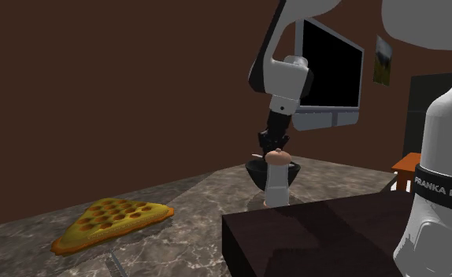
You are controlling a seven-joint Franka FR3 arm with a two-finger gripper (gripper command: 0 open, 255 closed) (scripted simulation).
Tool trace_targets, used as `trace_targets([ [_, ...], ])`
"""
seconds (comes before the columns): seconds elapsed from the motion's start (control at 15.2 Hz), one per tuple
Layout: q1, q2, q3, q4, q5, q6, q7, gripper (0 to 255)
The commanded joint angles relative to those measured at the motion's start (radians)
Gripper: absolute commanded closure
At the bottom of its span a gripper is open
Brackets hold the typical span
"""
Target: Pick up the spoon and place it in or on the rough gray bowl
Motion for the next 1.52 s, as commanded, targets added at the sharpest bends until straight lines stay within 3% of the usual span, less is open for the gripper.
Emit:
trace_targets([
  [0.0,-0.005,0.025,0.008,0.004,0.011,0.021,-0.013,255],
  [0.46,-0.006,0.025,0.008,0.004,0.011,0.021,-0.013,255],
  [0.53,-0.006,0.025,0.008,0.004,0.011,0.021,-0.013,0],
  [0.86,-0.006,0.025,0.008,0.004,0.011,0.021,-0.013,0],
  [1.12,-0.003,-0.12,-0.024,-0.04,-0.031,-0.083,0.024,0],
  [1.45,-0.004,-0.12,-0.022,-0.04,-0.031,-0.083,0.024,0],
])
